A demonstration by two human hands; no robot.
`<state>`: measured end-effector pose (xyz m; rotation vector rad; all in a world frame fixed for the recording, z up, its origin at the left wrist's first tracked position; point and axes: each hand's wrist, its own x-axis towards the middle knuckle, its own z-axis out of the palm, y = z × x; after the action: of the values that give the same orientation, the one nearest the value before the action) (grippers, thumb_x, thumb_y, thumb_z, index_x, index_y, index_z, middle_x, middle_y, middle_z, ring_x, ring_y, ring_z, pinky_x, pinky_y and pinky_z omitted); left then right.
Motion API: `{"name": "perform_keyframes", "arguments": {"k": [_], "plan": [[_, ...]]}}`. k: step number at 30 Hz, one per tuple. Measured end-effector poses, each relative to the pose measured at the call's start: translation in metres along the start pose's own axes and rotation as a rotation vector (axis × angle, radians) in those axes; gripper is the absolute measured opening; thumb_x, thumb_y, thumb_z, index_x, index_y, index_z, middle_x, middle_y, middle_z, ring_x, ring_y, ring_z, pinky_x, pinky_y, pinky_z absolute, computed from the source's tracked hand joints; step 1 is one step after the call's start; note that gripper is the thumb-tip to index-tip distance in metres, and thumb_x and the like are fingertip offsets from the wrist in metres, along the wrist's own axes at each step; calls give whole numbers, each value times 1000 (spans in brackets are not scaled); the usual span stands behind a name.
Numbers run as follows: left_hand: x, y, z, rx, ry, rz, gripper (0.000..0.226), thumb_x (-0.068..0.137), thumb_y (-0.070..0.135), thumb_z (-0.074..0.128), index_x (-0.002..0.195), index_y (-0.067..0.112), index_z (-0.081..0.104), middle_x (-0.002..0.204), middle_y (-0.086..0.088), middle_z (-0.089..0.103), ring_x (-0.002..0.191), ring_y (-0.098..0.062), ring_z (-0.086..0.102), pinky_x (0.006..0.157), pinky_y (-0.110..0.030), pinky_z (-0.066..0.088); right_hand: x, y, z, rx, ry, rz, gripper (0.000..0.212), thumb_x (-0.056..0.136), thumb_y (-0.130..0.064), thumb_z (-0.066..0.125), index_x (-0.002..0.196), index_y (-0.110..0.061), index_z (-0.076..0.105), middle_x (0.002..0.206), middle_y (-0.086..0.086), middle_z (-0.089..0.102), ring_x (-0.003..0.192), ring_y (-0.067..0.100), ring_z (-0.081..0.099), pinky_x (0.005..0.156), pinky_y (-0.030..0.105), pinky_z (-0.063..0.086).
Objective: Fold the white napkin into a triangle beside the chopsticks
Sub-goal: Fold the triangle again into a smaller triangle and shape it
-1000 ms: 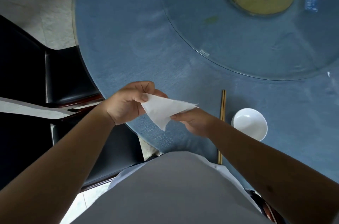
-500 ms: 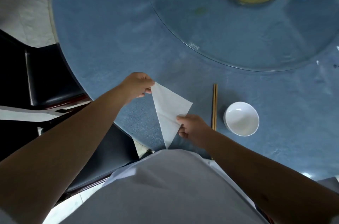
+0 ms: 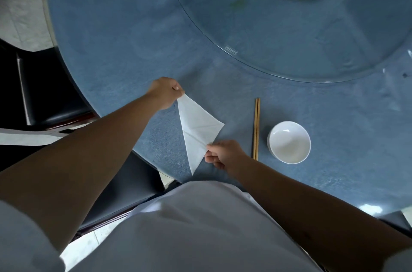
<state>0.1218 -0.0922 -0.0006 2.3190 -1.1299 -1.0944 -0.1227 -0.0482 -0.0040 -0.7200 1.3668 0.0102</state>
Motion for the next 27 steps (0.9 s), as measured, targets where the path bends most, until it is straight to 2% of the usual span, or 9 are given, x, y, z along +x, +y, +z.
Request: {"name": "perform_keyframes", "arguments": {"k": [3, 6, 8, 11, 14, 17, 19, 24, 27], "plan": [[4, -1, -1, 42, 21, 19, 6, 88, 29, 64, 89, 26, 69, 82, 4, 64, 63, -6, 57, 49, -19, 38, -1, -3, 1, -51, -29, 19, 19, 94, -12, 56, 76, -9, 54, 65, 6, 52, 57, 14, 53, 49, 20, 30], [4, -9, 2, -15, 63, 17, 24, 87, 28, 65, 111, 21, 66, 103, -1, 64, 81, -17, 60, 61, -23, 42, -2, -6, 2, -198, -50, -1, 34, 92, -16, 56, 61, -17, 42, 58, 2, 44, 48, 11, 42, 46, 20, 27], [-3, -17, 6, 36, 119, 46, 39, 86, 28, 66, 124, 18, 58, 121, -5, 57, 98, -21, 57, 72, -27, 45, -2, -4, 1, -343, 12, -82, 32, 89, -18, 59, 60, -13, 48, 56, 3, 54, 47, 12, 50, 46, 21, 38], [-34, -34, 19, 199, 152, 153, 50, 85, 30, 68, 130, 18, 52, 136, -6, 47, 121, -27, 46, 92, -43, 47, -6, -1, -1, -587, 135, -245, 28, 85, -22, 57, 65, -3, 61, 69, 13, 70, 59, 19, 66, 65, 29, 52], [-83, -53, 35, 339, 36, 439, 48, 82, 29, 71, 126, 17, 57, 133, -9, 54, 123, -31, 46, 99, -45, 39, -4, 2, -6, -651, 148, -275, 28, 85, -21, 53, 65, -3, 61, 72, 11, 71, 64, 24, 68, 65, 28, 52], [-124, -73, 48, 491, -89, 759, 40, 78, 30, 73, 115, 19, 63, 119, -4, 62, 107, -27, 57, 87, -41, 46, 0, 4, -8, -593, 137, -229, 23, 85, -16, 52, 72, 2, 58, 68, 15, 63, 53, 17, 57, 48, 19, 42], [-139, -81, 57, 573, -113, 882, 32, 81, 36, 68, 109, 22, 63, 116, 1, 62, 105, -21, 57, 83, -36, 43, 2, 6, -9, -620, 140, -258, 26, 86, -20, 54, 64, -8, 60, 67, 9, 67, 51, 11, 59, 47, 16, 43], [-149, -89, 72, 631, -74, 989, 24, 88, 44, 56, 102, 25, 62, 115, 6, 62, 114, -19, 56, 85, -39, 39, 5, 9, -10, -741, 154, -341, 22, 87, -27, 54, 69, -20, 65, 71, -2, 70, 64, 17, 65, 56, 24, 50], [-148, -86, 73, 644, -33, 982, 11, 85, 36, 61, 92, 28, 64, 110, 9, 65, 110, -19, 59, 84, -39, 40, 5, 14, -13, -943, 211, -525, 17, 87, -31, 49, 93, -32, 65, 93, -7, 67, 83, 14, 60, 68, 26, 47]]}}
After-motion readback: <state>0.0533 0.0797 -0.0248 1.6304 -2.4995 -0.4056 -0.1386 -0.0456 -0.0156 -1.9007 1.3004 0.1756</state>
